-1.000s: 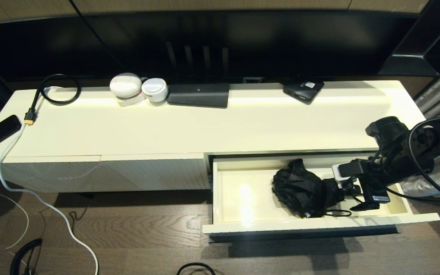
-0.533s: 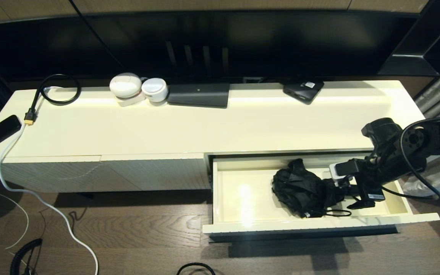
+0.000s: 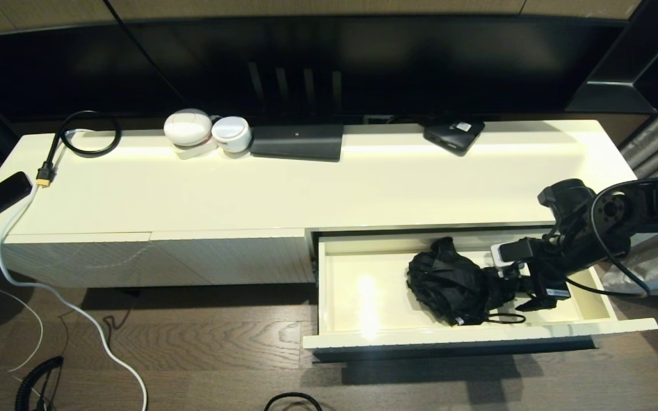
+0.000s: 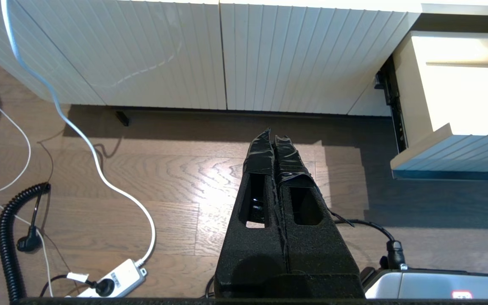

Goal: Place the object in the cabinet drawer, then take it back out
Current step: Take the umbrella out of the drawer and put it on the table

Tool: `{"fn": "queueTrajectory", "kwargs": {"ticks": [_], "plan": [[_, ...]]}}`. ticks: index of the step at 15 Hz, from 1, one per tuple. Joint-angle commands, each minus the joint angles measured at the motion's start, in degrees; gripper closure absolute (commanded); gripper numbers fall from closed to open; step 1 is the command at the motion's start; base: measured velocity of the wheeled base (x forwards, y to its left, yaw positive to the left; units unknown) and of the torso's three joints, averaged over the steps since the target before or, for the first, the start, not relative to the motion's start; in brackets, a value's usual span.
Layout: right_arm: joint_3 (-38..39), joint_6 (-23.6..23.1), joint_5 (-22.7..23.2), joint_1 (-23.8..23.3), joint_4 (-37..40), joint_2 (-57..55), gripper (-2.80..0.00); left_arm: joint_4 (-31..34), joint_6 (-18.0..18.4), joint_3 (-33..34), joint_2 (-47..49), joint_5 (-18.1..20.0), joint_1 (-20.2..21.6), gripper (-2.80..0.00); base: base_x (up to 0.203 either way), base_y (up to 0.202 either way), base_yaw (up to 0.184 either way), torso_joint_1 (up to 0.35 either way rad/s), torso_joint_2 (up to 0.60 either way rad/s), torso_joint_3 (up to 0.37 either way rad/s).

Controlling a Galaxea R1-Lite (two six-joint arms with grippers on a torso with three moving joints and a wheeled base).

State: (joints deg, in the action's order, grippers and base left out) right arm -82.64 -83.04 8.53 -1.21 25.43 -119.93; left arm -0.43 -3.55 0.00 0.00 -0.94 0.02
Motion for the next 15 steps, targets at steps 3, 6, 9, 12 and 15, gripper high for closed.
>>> {"fn": "queueTrajectory", "kwargs": {"ticks": [3,6,9,12,15], "plan": [[-0.9,-0.5,0.2,-0.1,0.1,-1.2,-2.8,0.0,-0.1,0.0,0.0,0.0,0.1,0.0,0.0,0.0,0.0,0.0,0.0,0.0],[-1.9,-0.4,0.2,-0.1,0.1,-2.5,-2.8,0.0,-0.1,0.1,0.0,0.0,0.0,0.0,0.0,0.0,0.0,0.0,0.0,0.0],[-3.1,-0.4,0.2,0.0,0.1,-3.6,-2.8,0.0,-0.1,0.0,0.0,0.0,0.1,0.0,0.0,0.0,0.0,0.0,0.0,0.0],[-5.0,-0.4,0.2,0.2,0.1,-4.4,-2.8,0.0,-0.1,0.0,0.0,0.0,0.0,0.0,0.0,0.0,0.0,0.0,0.0,0.0],[-5.5,-0.4,0.2,0.5,0.2,-4.7,-2.8,0.0,-0.1,0.0,0.0,0.0,0.0,0.0,0.0,0.0,0.0,0.0,0.0,0.0]]}}
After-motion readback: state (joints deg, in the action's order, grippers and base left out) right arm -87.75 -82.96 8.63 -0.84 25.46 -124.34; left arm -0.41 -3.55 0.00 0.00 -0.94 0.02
